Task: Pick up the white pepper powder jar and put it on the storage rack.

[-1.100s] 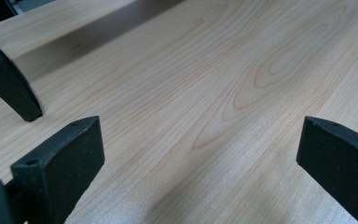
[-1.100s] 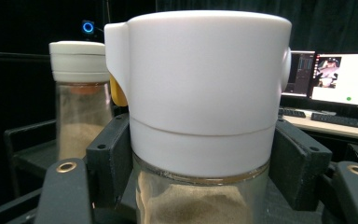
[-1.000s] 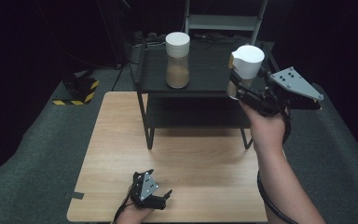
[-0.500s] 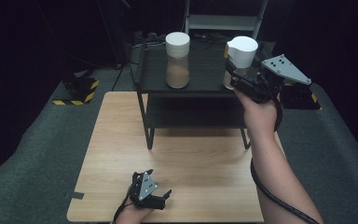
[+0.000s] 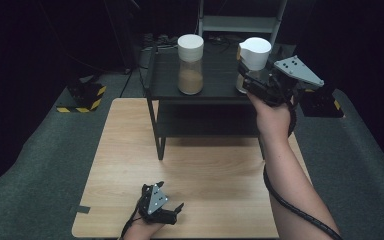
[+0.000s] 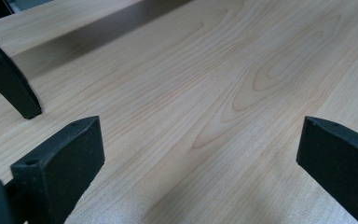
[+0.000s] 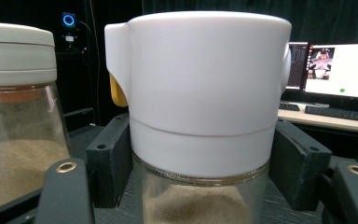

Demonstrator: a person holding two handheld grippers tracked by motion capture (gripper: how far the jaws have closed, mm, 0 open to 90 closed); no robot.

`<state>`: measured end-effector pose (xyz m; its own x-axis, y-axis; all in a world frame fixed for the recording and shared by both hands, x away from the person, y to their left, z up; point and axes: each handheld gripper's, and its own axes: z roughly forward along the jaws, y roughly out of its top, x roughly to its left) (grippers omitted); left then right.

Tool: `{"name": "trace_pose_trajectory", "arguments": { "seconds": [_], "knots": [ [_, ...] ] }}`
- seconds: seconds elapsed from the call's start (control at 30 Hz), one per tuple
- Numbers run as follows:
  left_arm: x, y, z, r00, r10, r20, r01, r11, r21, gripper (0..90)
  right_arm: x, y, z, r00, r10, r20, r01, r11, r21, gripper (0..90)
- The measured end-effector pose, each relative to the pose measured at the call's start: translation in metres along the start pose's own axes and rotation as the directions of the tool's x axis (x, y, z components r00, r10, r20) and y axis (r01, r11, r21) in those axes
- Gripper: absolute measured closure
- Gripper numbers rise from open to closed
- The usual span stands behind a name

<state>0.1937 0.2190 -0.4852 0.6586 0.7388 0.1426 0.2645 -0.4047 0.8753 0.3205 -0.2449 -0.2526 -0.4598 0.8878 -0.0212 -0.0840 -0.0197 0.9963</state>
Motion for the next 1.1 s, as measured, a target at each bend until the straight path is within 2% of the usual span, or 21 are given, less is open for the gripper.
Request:
{"name": "trace_pose_trajectory", "arguments": {
  "seconds": [0.5,0.7,0.87,1.1],
  "knots": [
    [0.0012,0.0001,0.0001,1.0000,-0.004,0.005,0.004,1.0000,0.001,1.1,-0.0002,-0.0043,0.0020,1.0000,0.006,-0.003,-0.006,1.000,-0.009,30.0],
    [0.0010,0.0000,0.0002,1.0000,-0.003,0.005,0.003,1.0000,0.000,1.1,-0.0013,-0.0014,0.0017,0.9999,0.009,-0.011,-0.009,1.000,0.003,28.6],
    [0.0009,0.0002,0.0002,1.0000,0.000,0.005,0.000,1.0000,0.001,1.1,-0.0019,0.0027,0.0016,0.9998,0.013,-0.013,-0.013,1.000,0.029,19.9],
    [0.0015,0.0015,0.0007,1.0000,0.001,0.008,-0.001,1.0000,0.009,1.1,0.0013,0.0026,-0.0030,0.9999,-0.005,-0.009,0.006,1.000,0.031,5.9]
  ]
}}
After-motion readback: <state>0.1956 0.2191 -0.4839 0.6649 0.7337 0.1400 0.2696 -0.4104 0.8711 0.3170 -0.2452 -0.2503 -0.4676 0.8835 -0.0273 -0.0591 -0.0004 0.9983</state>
